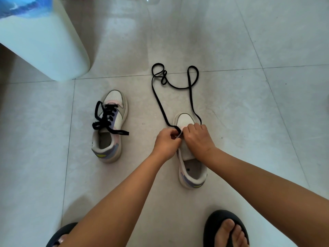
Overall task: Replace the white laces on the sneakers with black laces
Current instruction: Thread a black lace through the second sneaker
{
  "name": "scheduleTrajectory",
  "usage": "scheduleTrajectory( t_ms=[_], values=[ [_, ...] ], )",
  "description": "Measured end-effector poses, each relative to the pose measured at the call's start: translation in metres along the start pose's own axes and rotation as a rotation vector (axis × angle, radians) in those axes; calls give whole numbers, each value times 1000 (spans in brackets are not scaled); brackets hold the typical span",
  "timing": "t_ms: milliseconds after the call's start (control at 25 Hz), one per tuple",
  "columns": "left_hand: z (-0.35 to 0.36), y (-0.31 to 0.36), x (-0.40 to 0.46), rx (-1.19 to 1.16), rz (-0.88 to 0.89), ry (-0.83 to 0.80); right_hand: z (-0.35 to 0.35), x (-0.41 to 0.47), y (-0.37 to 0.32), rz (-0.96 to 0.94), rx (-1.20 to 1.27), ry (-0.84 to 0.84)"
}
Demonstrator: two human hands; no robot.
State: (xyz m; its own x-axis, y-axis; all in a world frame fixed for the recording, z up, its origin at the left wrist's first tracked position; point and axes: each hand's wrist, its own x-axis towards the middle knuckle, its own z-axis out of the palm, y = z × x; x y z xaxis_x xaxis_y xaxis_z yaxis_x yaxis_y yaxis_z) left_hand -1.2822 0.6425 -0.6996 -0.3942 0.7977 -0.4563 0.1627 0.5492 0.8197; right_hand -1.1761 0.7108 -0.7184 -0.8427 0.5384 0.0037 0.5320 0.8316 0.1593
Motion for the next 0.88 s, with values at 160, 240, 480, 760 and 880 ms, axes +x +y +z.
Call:
scheduleTrajectory(
  t_ms=[160,240,480,760,880],
  values=[
    [20,-14,-24,371,91,-67,0,4,-4,71,92,-59],
    [38,-29,-46,393,201,-9,-2,5,-8,107,152,-90],
    [49,-22,-36,-149,140,255,-7,6,-9,11,172,96],
    [39,-20,-19,-100,71,307,-25,-17,11,-349,273,270],
    [37,-23,-20,-20,145,285,-37,-25,16,-402,365,266]
  ],
)
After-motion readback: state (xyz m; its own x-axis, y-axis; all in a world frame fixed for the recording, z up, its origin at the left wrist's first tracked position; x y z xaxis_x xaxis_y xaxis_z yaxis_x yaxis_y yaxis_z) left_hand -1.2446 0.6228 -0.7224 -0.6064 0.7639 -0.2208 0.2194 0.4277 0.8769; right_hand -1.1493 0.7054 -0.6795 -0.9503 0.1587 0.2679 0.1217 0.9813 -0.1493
